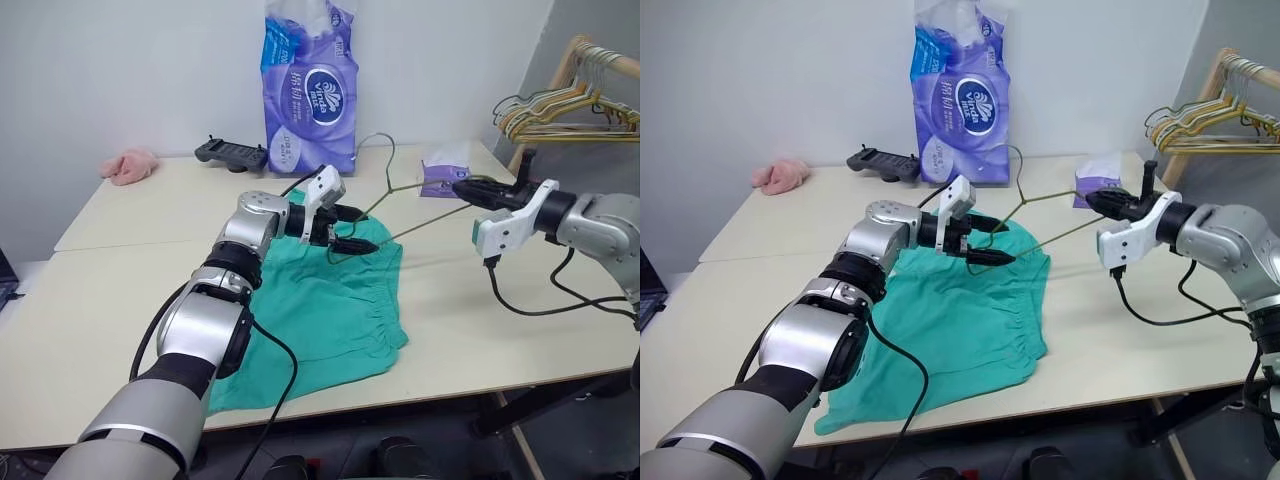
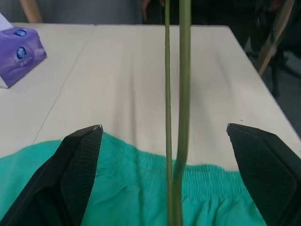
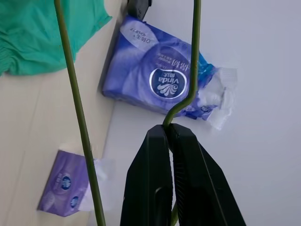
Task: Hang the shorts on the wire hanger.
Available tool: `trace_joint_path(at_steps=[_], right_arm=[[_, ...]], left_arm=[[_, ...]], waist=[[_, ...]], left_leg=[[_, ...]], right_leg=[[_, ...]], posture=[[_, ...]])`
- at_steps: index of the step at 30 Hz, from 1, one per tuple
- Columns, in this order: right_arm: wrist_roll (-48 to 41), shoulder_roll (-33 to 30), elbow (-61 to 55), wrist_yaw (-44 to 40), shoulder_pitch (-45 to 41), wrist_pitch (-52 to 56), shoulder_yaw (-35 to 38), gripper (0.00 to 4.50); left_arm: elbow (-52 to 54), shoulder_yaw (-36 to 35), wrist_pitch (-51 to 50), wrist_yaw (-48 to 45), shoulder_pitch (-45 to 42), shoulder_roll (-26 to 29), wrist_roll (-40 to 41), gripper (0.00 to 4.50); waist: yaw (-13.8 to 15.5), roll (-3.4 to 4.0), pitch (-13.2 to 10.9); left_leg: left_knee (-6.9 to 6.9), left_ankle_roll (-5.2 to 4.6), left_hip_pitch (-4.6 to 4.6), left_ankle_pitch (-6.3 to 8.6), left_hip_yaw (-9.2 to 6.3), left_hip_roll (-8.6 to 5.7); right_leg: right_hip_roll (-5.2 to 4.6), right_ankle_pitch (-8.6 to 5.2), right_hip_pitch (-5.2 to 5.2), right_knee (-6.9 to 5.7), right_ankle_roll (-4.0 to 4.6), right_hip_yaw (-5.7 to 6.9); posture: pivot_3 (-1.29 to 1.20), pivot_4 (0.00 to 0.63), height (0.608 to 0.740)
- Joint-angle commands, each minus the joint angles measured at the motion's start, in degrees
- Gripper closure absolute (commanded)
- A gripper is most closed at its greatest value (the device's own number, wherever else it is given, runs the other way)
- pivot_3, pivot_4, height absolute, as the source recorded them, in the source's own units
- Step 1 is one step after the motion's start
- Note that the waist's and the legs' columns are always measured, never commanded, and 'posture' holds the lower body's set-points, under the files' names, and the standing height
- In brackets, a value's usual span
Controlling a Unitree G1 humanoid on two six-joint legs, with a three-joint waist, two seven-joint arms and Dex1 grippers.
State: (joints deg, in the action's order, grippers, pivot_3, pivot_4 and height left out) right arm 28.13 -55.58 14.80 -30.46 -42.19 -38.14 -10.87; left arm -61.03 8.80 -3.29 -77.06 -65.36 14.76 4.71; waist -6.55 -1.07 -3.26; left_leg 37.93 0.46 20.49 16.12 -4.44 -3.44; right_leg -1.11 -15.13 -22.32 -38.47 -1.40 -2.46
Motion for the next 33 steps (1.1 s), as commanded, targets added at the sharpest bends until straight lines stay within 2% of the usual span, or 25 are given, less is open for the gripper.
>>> trace_joint_path(at_steps=[1, 13, 17, 28, 33], right_arm=[[-1.1, 0.6, -1.4, -1.3, -2.2, 1.2, 0.9, 4.45], [-2.0, 2.0, -3.3, -3.5, -3.7, 1.8, 1.7, 4.45], [-2.1, 2.4, -4.1, -3.8, -3.4, 2.4, 1.7, 4.50], [-1.8, 2.5, -4.8, -3.7, -3.0, 2.9, 2.0, 4.50], [-1.9, 2.7, -5.2, -3.9, -3.0, 3.4, 2.0, 4.50]], left_arm=[[-0.1, 1.4, 4.1, 0.0, 0.4, 0.6, -2.8, 0.00], [-2.9, 1.5, 8.0, 2.7, 0.3, 0.9, -6.2, 0.00], [-3.8, 0.7, 8.2, 3.4, -0.1, 0.5, -6.0, 0.92], [-4.4, 0.7, 9.8, 4.1, -0.2, 0.2, -6.3, 4.43], [-4.4, 0.4, 10.1, 4.2, 0.2, 0.0, -6.5, 4.48]], waist=[[0.0, 0.00, 0.0], [0.0, 0.00, 0.0], [0.0, 0.01, 0.0], [0.1, 0.02, 0.0], [-0.1, 0.02, 0.0]], left_leg=[[0.00, 0.00, 0.00, 0.01, -0.01, 0.00], [0.03, -0.01, 0.06, 0.02, -0.01, -0.02], [0.03, -0.01, 0.06, 0.02, -0.01, -0.01], [0.04, -0.01, 0.07, 0.02, -0.01, -0.02], [0.04, -0.01, 0.06, 0.02, -0.01, -0.01]], right_leg=[[0.00, 0.00, 0.00, 0.00, 0.00, 0.01], [-0.04, 0.00, -0.05, -0.05, 0.00, 0.02], [-0.04, 0.00, -0.05, -0.06, 0.00, 0.02], [-0.05, 0.01, -0.07, -0.07, 0.01, 0.03], [-0.06, 0.01, -0.07, -0.10, 0.01, 0.03]], posture=[[-0.17, 0.011, 0.740], [-0.17, 0.007, 0.740], [-0.17, 0.005, 0.740], [-0.17, 0.000, 0.740], [-0.17, 0.000, 0.740]])
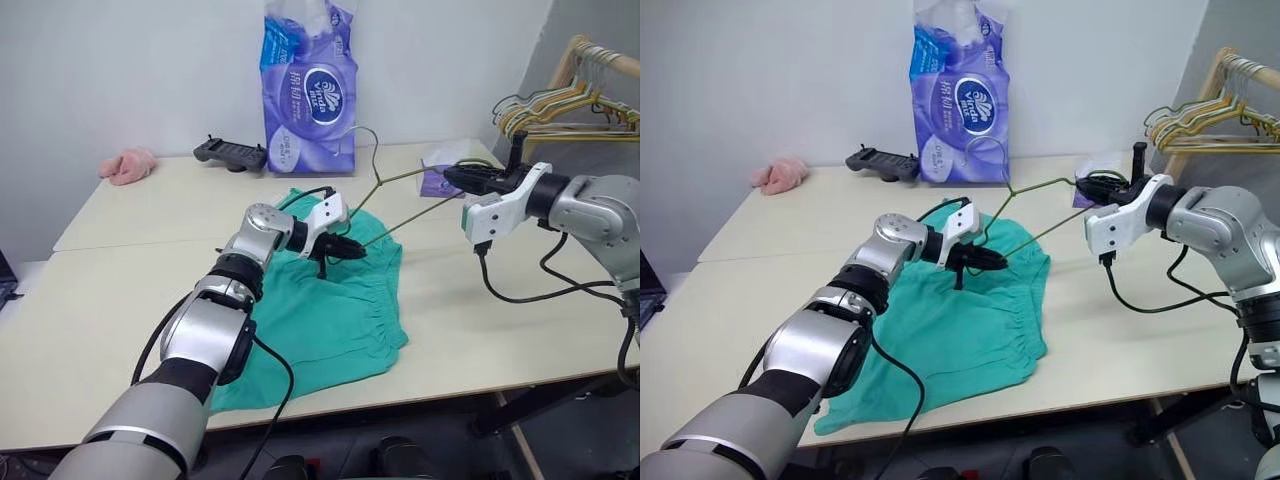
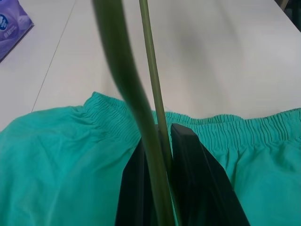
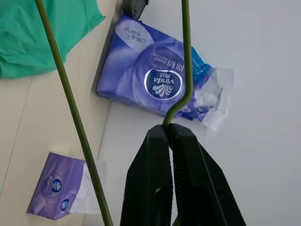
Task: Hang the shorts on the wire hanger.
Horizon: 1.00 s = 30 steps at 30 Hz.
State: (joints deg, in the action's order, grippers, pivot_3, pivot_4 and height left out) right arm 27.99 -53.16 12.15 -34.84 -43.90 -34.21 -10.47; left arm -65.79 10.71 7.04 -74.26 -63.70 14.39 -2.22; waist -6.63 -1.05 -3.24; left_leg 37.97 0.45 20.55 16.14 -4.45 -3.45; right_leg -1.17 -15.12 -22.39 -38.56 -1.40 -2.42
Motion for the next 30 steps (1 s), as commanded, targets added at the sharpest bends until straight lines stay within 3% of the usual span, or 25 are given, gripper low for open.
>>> trace_joint_path(at_steps=[1, 6, 10, 17, 20, 25, 30], right_arm=[[-1.9, 0.3, -2.6, 0.4, -1.3, -0.4, 1.6, 4.50], [-2.5, 0.4, -3.3, -0.5, -0.7, 0.5, 1.5, 4.50], [-4.3, 0.3, -3.8, -2.5, 0.4, 2.7, 1.7, 3.43], [-7.4, -0.3, -7.7, -3.9, 3.9, 5.9, 3.5, 0.95], [-9.3, -0.2, -12.0, -4.9, 7.3, 11.8, 5.4, 0.02], [-12.0, 2.9, -18.2, -4.9, 11.7, 26.7, 9.2, 0.02], [-10.5, 4.8, -21.0, -5.1, 13.9, 34.4, 8.4, 0.02]], left_arm=[[0.5, -1.5, 0.0, 1.5, -1.4, 0.4, 0.4, 4.48], [1.1, -2.0, 0.9, 3.1, -1.0, 0.2, 0.7, 4.48], [0.6, -2.5, 0.8, 5.6, -1.6, 0.3, 0.6, 4.50], [-1.4, -3.4, 1.8, 11.6, -2.4, 0.7, -0.7, 4.50], [-2.4, 1.1, 8.1, 21.5, -2.1, 3.0, -7.8, 4.50], [-3.5, 6.8, 16.0, 32.8, -2.7, 5.9, -16.9, 4.50], [-3.3, 11.9, 22.2, 43.3, -4.4, 8.6, -24.8, 4.50]], waist=[[0.0, 0.00, 0.0], [0.0, 0.00, 0.0], [0.0, -0.01, 0.0], [0.0, -0.02, 0.0], [0.0, -0.03, 0.0], [0.2, -0.04, 0.0], [0.2, -0.06, 0.0]], left_leg=[[0.00, 0.00, 0.01, 0.00, 0.00, 0.00], [0.01, 0.00, 0.02, 0.00, 0.00, -0.01], [0.01, 0.00, 0.04, 0.00, 0.00, 0.00], [0.04, 0.00, 0.07, 0.00, -0.01, -0.01], [0.04, 0.01, 0.11, 0.00, -0.01, -0.01], [0.04, 0.03, 0.12, 0.02, -0.02, 0.00], [0.08, 0.04, 0.33, 0.02, -0.01, -0.02]], right_leg=[[0.00, 0.00, -0.02, -0.01, 0.00, 0.00], [-0.01, 0.00, -0.02, -0.01, 0.00, -0.01], [0.00, 0.00, -0.05, -0.02, 0.00, 0.00], [-0.02, 0.00, -0.06, -0.04, 0.00, 0.00], [-0.02, 0.00, -0.12, -0.05, 0.00, -0.01], [-0.02, 0.00, -0.16, -0.09, 0.00, -0.02], [-0.06, 0.01, -0.38, -0.20, -0.01, -0.02]], posture=[[-0.17, 0.000, 0.740], [-0.17, 0.000, 0.740], [-0.17, 0.000, 0.740], [-0.17, 0.000, 0.740], [-0.18, 0.006, 0.740], [-0.19, 0.015, 0.740], [-0.19, 0.018, 0.740]])
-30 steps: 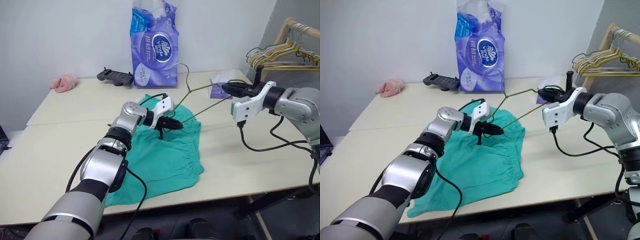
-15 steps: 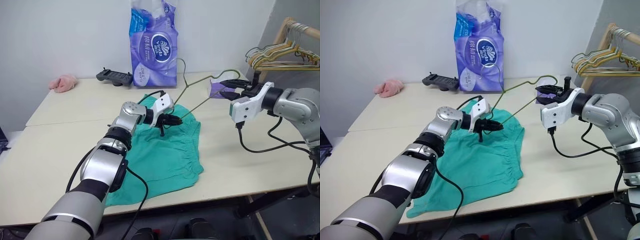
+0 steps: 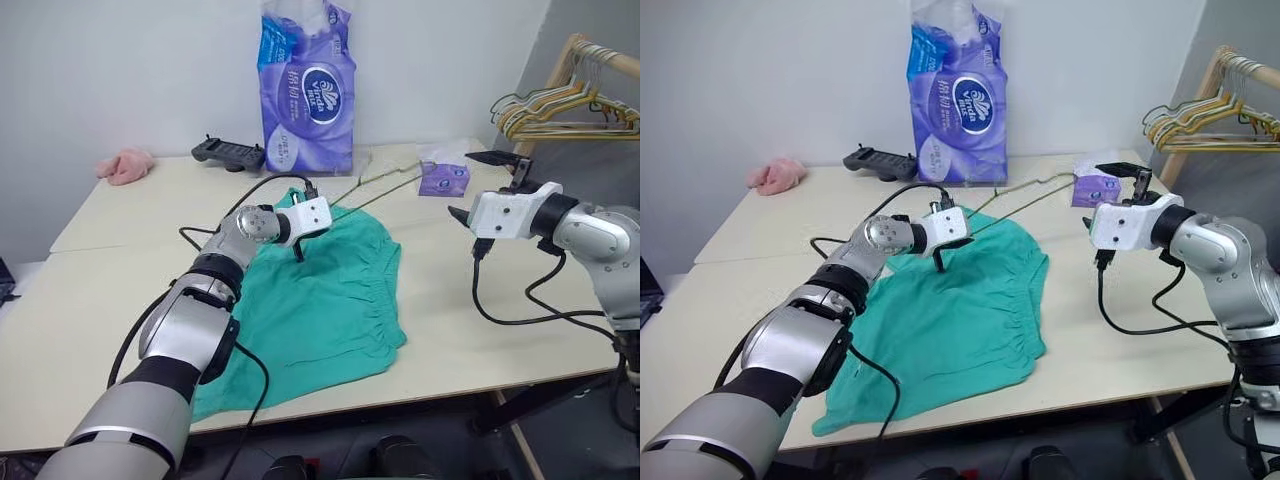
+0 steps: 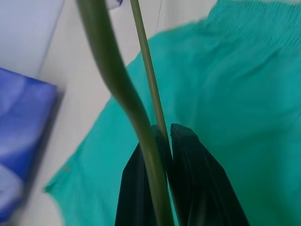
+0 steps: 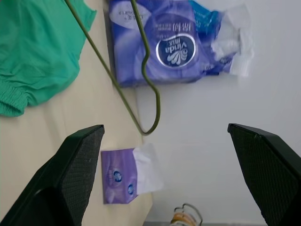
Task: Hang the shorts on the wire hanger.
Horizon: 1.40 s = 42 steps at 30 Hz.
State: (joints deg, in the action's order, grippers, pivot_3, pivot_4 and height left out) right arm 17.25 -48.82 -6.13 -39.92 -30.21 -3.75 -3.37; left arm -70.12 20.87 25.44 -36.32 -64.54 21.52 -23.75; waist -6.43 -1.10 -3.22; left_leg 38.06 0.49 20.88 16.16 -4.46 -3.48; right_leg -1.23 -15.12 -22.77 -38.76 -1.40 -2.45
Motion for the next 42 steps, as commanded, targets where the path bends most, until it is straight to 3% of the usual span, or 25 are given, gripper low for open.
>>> trace_joint_path(at_steps=[1, 8, 21, 35, 42], right_arm=[[0.3, 0.7, -3.0, -0.3, 0.6, 5.0, 0.8, 0.02], [1.8, 3.3, 0.1, -1.1, -0.4, 9.6, -3.3, 0.02], [5.2, 4.6, 8.1, -3.2, -7.2, 12.3, -8.1, 0.02], [6.4, 10.7, 9.8, -5.6, -11.1, 17.9, -12.6, 0.02], [7.0, 9.1, 10.2, -5.3, -10.3, 17.9, -12.1, 0.02]], left_arm=[[1.0, 2.4, 4.7, 6.9, -3.9, 1.7, -4.5, 4.50], [1.9, 7.0, 12.1, 16.2, -5.8, 2.7, -11.2, 4.50], [3.4, 11.5, 18.3, 22.7, -6.3, 5.4, -18.4, 4.50], [3.9, 11.9, 17.7, 23.2, -6.8, 4.5, -19.9, 4.50], [3.6, 12.4, 18.0, 22.9, -6.8, 4.8, -19.9, 4.50]], waist=[[0.0, 0.00, 0.0], [0.0, -0.02, 0.0], [0.0, -0.05, 0.0], [0.0, -0.05, 0.0], [0.0, -0.05, 0.0]], left_leg=[[0.00, 0.00, 0.01, 0.00, 0.01, 0.00], [0.00, 0.00, -0.01, 0.00, 0.04, 0.00], [0.00, 0.00, 0.19, 0.00, 0.20, 0.00], [0.00, 0.00, 0.20, 0.00, 0.17, 0.01], [0.01, 0.00, 0.21, 0.00, 0.16, 0.00]], right_leg=[[0.00, 0.00, -0.01, 0.00, 0.00, 0.00], [0.00, -0.01, -0.02, -0.03, -0.01, 0.01], [-0.01, -0.01, -0.41, -0.20, -0.01, -0.09], [0.00, 0.00, -0.43, -0.21, -0.01, -0.06], [-0.01, 0.00, -0.44, -0.22, -0.01, -0.06]], posture=[[-0.19, 0.018, 0.740], [-0.18, 0.017, 0.740], [-0.14, 0.011, 0.740], [-0.14, 0.023, 0.740], [-0.14, 0.025, 0.740]])
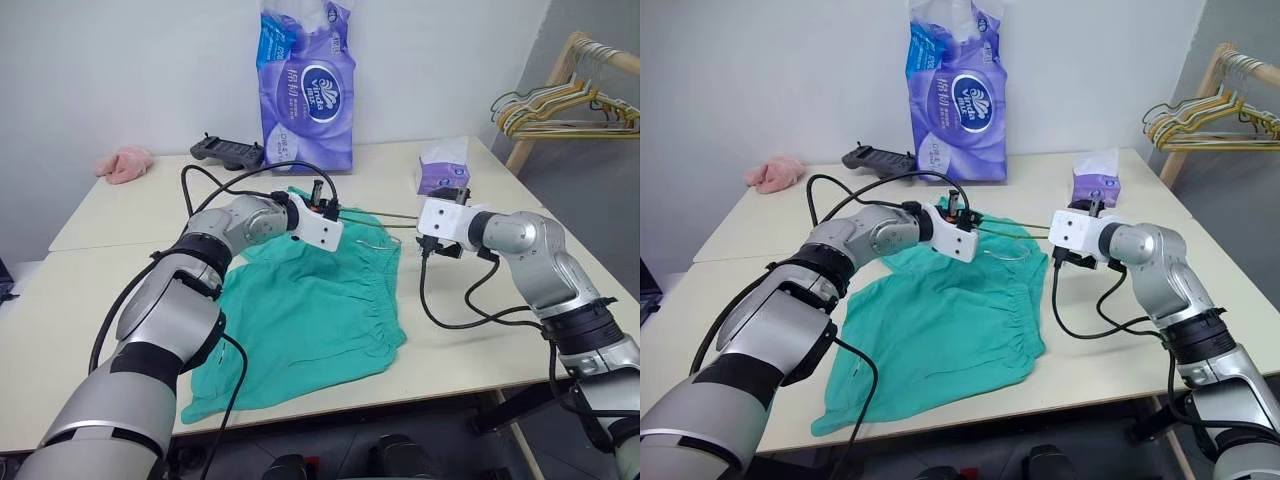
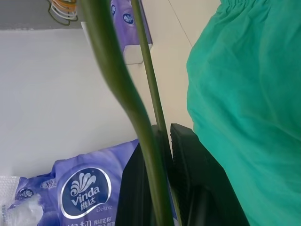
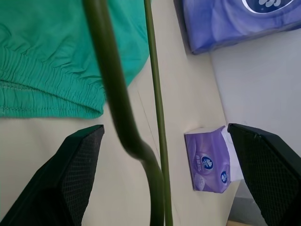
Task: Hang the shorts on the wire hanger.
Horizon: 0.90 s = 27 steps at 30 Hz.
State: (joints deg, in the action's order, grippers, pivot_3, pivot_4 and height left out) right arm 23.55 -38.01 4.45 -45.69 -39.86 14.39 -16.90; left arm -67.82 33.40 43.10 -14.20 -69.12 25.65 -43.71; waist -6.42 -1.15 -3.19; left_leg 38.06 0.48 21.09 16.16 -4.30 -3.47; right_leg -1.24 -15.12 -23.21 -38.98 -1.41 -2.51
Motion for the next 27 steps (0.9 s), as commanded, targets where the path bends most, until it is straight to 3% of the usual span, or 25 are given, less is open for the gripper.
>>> trace_joint_path(at_steps=[1, 13, 14, 17, 27], right_arm=[[0.8, -2.1, -0.3, 0.6, -0.6, -0.3, 1.6, 0.02], [-0.4, -3.7, 1.0, 1.1, 0.0, -0.9, 2.0, 0.02], [-0.5, -3.7, 1.2, 1.1, 0.0, -1.0, 1.9, 0.19], [-0.7, -3.8, 1.8, 1.1, -0.1, -1.4, 1.9, 0.93], [1.0, -4.3, 0.8, 0.8, -0.8, -4.1, 0.7, 4.41]], left_arm=[[1.2, -0.2, 0.3, 0.8, -2.2, 0.7, 0.0, 4.50], [1.2, -0.3, 0.5, 0.4, -2.1, 0.6, 0.4, 4.50], [1.2, -0.3, 0.5, 0.4, -2.1, 0.6, 0.4, 4.50], [1.0, -0.3, 0.4, 0.3, -2.2, 0.6, 0.4, 4.50], [1.2, -0.5, 0.4, -0.4, -1.8, 0.6, 0.7, 4.50]], waist=[[0.0, 0.00, 0.0], [0.0, 0.00, 0.0], [0.0, 0.00, 0.0], [0.0, 0.00, 0.0], [0.0, 0.00, 0.0]], left_leg=[[0.00, 0.00, 0.00, 0.00, 0.00, 0.00], [-0.01, 0.00, 0.00, 0.00, 0.01, 0.00], [-0.01, 0.00, 0.00, 0.00, 0.01, 0.00], [-0.01, 0.00, 0.00, 0.00, 0.01, 0.00], [0.00, 0.00, 0.00, 0.00, 0.01, 0.00]], right_leg=[[0.00, 0.00, 0.00, 0.00, 0.00, 0.00], [0.00, 0.00, 0.00, 0.00, 0.00, 0.00], [0.00, 0.00, 0.00, 0.00, 0.00, 0.00], [0.00, 0.00, 0.00, 0.00, 0.00, 0.00], [0.00, 0.00, 0.00, 0.00, 0.00, 0.00]], posture=[[-0.14, 0.025, 0.740], [-0.14, 0.029, 0.740], [-0.14, 0.029, 0.740], [-0.14, 0.029, 0.740], [-0.14, 0.028, 0.740]])
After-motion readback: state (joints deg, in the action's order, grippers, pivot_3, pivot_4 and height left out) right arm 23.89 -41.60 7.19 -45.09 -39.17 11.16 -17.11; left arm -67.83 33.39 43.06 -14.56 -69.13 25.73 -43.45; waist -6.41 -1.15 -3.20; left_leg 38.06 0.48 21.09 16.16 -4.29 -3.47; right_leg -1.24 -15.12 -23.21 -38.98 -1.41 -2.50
